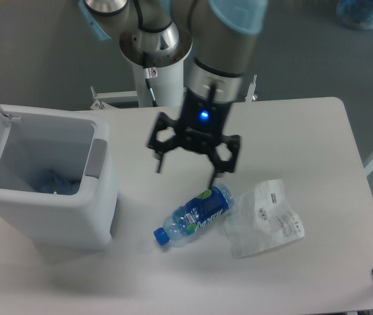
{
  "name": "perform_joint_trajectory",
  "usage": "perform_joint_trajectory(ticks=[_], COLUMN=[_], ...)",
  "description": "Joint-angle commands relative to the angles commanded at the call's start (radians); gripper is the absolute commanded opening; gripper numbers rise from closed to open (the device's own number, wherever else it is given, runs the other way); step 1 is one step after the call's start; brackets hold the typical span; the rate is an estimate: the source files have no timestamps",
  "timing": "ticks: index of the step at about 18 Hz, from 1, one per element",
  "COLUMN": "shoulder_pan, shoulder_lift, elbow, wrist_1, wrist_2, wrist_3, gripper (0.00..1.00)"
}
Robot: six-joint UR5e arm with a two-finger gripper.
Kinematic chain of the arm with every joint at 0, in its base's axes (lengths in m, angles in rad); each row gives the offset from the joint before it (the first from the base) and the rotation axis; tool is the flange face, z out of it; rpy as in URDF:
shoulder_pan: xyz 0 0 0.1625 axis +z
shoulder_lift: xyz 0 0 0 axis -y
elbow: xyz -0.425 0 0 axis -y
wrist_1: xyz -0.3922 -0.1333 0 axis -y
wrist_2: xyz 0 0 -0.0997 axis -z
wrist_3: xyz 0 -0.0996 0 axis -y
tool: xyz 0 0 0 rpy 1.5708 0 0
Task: Open the trash can
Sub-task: 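Lift the gripper up and away from the opened trash can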
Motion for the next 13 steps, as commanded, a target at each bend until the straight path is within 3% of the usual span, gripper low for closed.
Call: perform_joint_trajectory(ticks=[2, 4, 6, 7, 10, 13], shoulder_pan=[0.018, 0.023, 0.038, 0.037, 0.034, 0.031], shoulder_lift=[-0.011, -0.050, -0.087, -0.100, -0.113, -0.117], elbow=[-0.023, -0.034, -0.028, -0.023, -0.023, -0.061], wrist_1=[0.031, 0.080, 0.089, 0.089, 0.091, 0.091], wrist_2=[0.035, 0.141, 0.228, 0.276, 0.299, 0.304], wrist_3=[0.045, 0.059, 0.075, 0.151, 0.288, 0.298], gripper=[1.00, 1.00, 1.00, 1.00, 1.00, 1.00])
